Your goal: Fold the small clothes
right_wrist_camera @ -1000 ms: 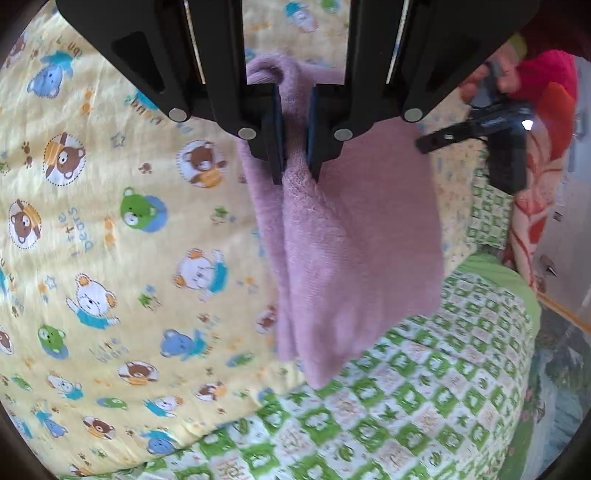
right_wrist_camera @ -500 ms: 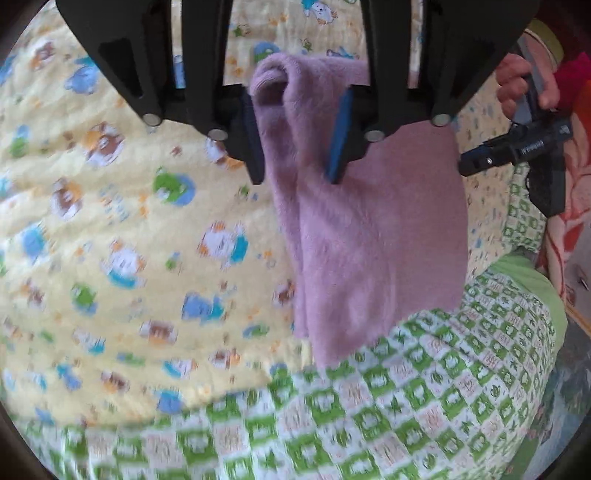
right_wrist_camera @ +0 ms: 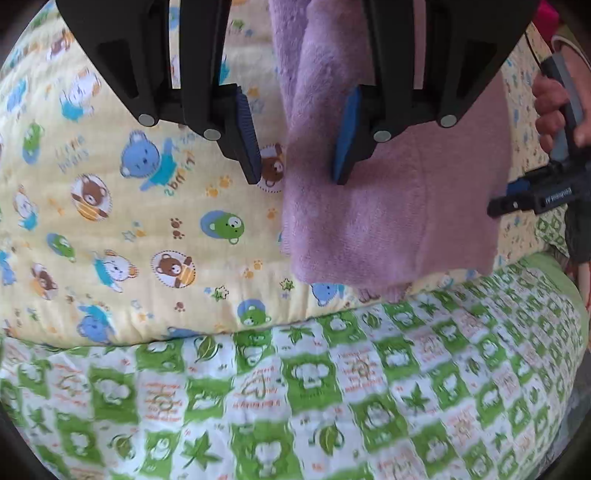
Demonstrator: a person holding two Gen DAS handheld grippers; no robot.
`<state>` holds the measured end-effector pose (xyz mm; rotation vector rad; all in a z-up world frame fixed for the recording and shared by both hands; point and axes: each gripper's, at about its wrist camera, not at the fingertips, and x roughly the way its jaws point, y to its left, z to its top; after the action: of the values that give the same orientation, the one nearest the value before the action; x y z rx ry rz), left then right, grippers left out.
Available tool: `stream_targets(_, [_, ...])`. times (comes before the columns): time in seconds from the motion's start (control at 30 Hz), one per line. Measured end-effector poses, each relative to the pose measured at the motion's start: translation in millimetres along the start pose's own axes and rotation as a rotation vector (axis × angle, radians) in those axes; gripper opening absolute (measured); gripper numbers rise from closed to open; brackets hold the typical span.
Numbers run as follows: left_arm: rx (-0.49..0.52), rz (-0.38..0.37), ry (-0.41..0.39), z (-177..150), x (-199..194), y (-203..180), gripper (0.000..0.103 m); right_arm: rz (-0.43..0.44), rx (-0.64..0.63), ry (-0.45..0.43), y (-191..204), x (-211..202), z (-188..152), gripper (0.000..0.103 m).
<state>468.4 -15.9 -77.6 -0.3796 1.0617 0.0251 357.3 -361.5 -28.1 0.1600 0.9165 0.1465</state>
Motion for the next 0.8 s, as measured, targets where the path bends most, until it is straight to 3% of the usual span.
stream_targets(0.1, [0.015,0.017,0.001,5,5,-4,0.073,0.010,0.008,-0.005,-2,2,6,0.041])
stream_targets(0.23, [-0.013,-0.046,0.021,-1,-10,1,0.071,0.050,0.047,-0.025,-11,-17,5,0.041])
stream_targets(0.4, [-0.052,-0.143,0.065,-39,-33,13,0.072,0.120,0.089,-0.036,-19,-49,-11,0.044])
stream_targets(0.53, [-0.079,-0.189,0.098,-76,-45,20,0.074,0.186,0.111,-0.015,-18,-61,-35,0.055])
stream_targets(0.7, [-0.076,-0.221,0.148,-116,-49,16,0.074,0.149,0.085,0.044,-19,-63,-74,0.055])
stream_targets(0.8, [-0.067,-0.231,0.161,-134,-48,12,0.074,0.058,0.042,0.080,-23,-61,-92,0.055])
